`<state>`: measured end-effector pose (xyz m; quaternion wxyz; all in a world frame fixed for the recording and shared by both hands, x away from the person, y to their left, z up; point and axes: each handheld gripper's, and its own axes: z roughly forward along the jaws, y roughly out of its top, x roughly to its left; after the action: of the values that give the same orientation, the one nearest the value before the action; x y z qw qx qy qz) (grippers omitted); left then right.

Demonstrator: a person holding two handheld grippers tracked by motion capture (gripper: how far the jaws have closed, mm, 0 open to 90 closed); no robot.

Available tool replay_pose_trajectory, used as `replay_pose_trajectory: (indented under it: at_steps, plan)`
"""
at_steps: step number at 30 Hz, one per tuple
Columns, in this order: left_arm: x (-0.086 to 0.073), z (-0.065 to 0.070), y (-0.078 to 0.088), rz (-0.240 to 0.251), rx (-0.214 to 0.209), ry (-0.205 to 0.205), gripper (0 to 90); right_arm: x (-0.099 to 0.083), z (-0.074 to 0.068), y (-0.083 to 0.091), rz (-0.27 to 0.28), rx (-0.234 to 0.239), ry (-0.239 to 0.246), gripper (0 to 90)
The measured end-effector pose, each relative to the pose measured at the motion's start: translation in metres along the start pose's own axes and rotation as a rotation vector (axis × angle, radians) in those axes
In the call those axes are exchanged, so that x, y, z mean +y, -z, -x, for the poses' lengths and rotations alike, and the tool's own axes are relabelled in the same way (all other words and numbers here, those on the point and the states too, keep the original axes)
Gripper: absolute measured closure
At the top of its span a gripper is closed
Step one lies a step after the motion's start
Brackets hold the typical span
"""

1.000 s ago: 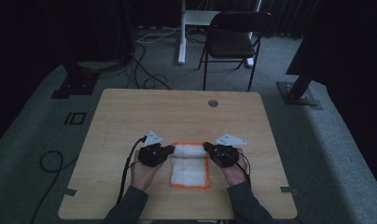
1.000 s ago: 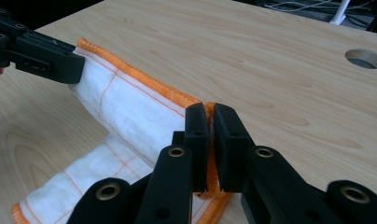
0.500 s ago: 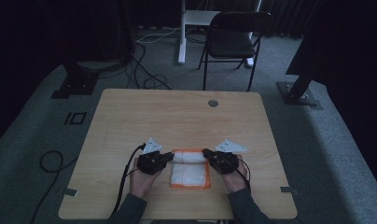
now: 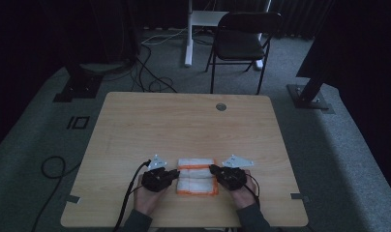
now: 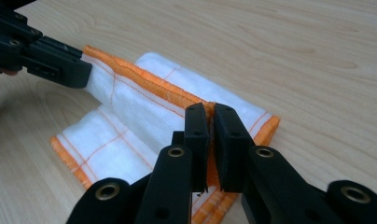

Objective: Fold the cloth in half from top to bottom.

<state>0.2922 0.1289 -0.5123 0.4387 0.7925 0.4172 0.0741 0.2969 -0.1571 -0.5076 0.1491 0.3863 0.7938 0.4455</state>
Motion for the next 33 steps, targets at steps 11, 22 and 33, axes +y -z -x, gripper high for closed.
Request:
replay_pose_trajectory:
  at_steps: [11, 22, 33]
  plan:
    - [0.007, -0.003, 0.013, 0.041, 0.014, 0.001, 79.7, -0.01, -0.006, 0.004, -0.02, 0.009, -0.001, 84.7]
    - [0.008, 0.006, 0.0, 0.012, -0.015, -0.023, 78.1, -0.014, -0.007, 0.007, -0.026, 0.021, 0.01, 78.3]
    - [0.001, 0.01, -0.006, -0.014, -0.016, -0.037, 78.2, -0.01, 0.002, 0.02, 0.05, 0.004, -0.026, 71.1]
